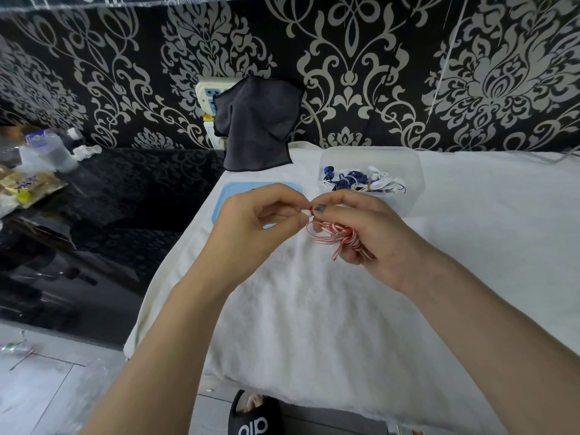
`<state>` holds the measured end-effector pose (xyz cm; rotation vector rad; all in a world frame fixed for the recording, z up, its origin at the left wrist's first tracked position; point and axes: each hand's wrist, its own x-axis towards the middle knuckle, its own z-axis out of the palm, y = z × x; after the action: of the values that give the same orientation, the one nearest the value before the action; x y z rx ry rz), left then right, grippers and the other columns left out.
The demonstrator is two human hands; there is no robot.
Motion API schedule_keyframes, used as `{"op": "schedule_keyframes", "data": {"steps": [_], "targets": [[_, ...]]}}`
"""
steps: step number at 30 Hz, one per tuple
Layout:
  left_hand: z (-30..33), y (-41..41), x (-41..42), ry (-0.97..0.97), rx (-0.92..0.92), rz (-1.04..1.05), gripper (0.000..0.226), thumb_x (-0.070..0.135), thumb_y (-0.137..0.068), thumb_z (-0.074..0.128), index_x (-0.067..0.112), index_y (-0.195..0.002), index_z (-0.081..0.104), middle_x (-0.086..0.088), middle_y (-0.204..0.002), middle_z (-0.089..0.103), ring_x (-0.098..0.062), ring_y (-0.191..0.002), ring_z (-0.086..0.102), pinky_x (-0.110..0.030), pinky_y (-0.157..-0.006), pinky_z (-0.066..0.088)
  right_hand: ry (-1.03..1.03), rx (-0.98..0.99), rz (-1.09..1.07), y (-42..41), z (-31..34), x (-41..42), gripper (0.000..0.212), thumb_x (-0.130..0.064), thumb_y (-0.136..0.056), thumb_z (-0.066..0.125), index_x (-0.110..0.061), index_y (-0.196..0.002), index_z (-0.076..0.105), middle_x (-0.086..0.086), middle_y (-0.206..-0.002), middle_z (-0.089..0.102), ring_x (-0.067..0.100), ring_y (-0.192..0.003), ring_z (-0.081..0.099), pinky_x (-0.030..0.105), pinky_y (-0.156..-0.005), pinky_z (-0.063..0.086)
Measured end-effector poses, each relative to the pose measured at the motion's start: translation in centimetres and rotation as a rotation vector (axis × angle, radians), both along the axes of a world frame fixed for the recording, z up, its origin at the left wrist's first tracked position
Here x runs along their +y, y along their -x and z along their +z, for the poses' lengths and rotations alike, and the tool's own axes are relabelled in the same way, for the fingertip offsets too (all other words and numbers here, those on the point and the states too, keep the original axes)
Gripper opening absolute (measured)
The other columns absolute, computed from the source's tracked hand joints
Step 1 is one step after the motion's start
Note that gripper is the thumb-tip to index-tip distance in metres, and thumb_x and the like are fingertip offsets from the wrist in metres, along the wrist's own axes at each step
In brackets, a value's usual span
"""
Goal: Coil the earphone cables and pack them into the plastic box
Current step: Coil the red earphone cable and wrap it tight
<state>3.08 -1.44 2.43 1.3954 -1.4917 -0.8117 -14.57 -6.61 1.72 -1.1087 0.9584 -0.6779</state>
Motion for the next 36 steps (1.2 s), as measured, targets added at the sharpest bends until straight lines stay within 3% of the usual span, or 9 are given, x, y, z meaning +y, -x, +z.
{"op": "schedule_keyframes", "data": {"steps": [2,5,8,13,17,21,27,32,36], "targets": [[0.1,-0.1,0.0,0.003,0.029,-0.009,0.012,-0.002,-0.088,0.074,0.009,-0.093,0.071,-0.003,-0.084,0.076,-0.018,-0.081,0.074,-0.024,-0.078,0.054,-0.014,-0.022,-0.003,0.0,0.0,0.0,0.008,-0.017,-0.089,0.07,-0.023,-0.083,0.07,0.013,-0.085,0.065,0.024,-0.07,0.043,0.017,-0.04,0.028],[0.1,-0.1,0.0,0.007,0.085,-0.008,0.008,0.0,-0.088,0.075,0.003,-0.092,0.069,-0.014,-0.083,0.075,-0.038,-0.083,0.072,-0.042,-0.079,0.055,-0.023,-0.04,0.012,0.1,0.2,0.0,0.008,-0.016,-0.089,0.069,-0.02,-0.082,0.067,0.013,-0.086,0.063,0.021,-0.073,0.044,0.016,-0.039,0.028],[0.1,-0.2,0.0,-0.011,0.142,-0.031,0.008,-0.001,-0.088,0.075,0.001,-0.092,0.068,-0.022,-0.083,0.074,-0.052,-0.085,0.067,-0.051,-0.079,0.051,-0.022,-0.033,0.024,0.2,0.3,0.2,0.004,-0.018,-0.09,0.069,-0.017,-0.089,0.065,0.012,-0.086,0.062,0.02,-0.075,0.044,0.017,-0.039,0.029],[0.1,-0.5,0.0,-0.101,0.232,-0.096,0.008,-0.002,-0.088,0.072,0.001,-0.092,0.066,-0.032,-0.088,0.069,-0.027,-0.084,0.069,-0.031,-0.085,0.051,-0.016,-0.041,0.061,0.3,0.4,0.3,0.013,-0.018,-0.089,0.069,-0.019,-0.078,0.061,0.007,-0.081,0.063,0.015,-0.068,0.044,0.019,-0.04,0.027],[-0.1,-0.6,-0.2,-0.15,0.385,-0.151,0.01,-0.001,-0.086,0.07,0.006,-0.09,0.063,-0.012,-0.092,0.066,-0.027,-0.089,0.067,-0.034,-0.092,0.055,-0.066,-0.097,0.086,0.4,0.5,0.3,0.017,-0.018,-0.09,0.067,-0.021,-0.074,0.061,0.0,-0.073,0.067,0.009,-0.061,0.049,0.019,-0.046,0.026],[-0.1,-0.1,-0.5,-0.21,0.523,-0.2,0.007,0.002,-0.091,0.062,0.008,-0.087,0.06,-0.018,-0.093,0.057,-0.027,-0.089,0.061,-0.032,-0.091,0.053,-0.097,-0.179,0.071,0.3,0.3,0.2,0.01,-0.018,-0.081,0.07,-0.018,-0.075,0.062,-0.001,-0.066,0.064,0.008,-0.054,0.046,0.029,-0.057,0.017],[0.0,0.7,-0.8,-0.312,0.715,-0.19,0.018,-0.002,-0.094,0.057,0.012,-0.082,0.062,-0.017,-0.09,0.055,-0.025,-0.088,0.058,-0.029,-0.089,0.054,-0.162,-0.229,0.028,0.3,0.3,0.2,0.016,-0.024,-0.069,0.074,-0.018,-0.076,0.061,-0.001,-0.068,0.062,0.011,-0.062,0.043,0.031,-0.063,0.017],[0.0,1.4,-0.7,-0.106,0.532,-0.107,0.013,-0.005,-0.093,0.062,0.007,-0.087,0.061,-0.008,-0.084,0.066,-0.022,-0.081,0.067,-0.035,-0.09,0.054,-0.238,-0.24,-0.013,0.4,0.5,0.4,0.016,-0.026,-0.072,0.072,-0.023,-0.072,0.056,-0.002,-0.073,0.052,0.008,-0.059,0.037,0.033,-0.067,0.012],[0.5,1.7,-0.3,0.055,0.331,-0.032,0.011,-0.007,-0.091,0.066,0.004,-0.088,0.065,-0.001,-0.079,0.074,-0.018,-0.079,0.072,-0.031,-0.083,0.056,-0.299,-0.379,0.013,0.3,0.3,0.5,0.013,-0.02,-0.087,0.065,-0.018,-0.077,0.056,0.001,-0.077,0.051,0.007,-0.045,0.031,0.024,-0.053,0.012]]}}
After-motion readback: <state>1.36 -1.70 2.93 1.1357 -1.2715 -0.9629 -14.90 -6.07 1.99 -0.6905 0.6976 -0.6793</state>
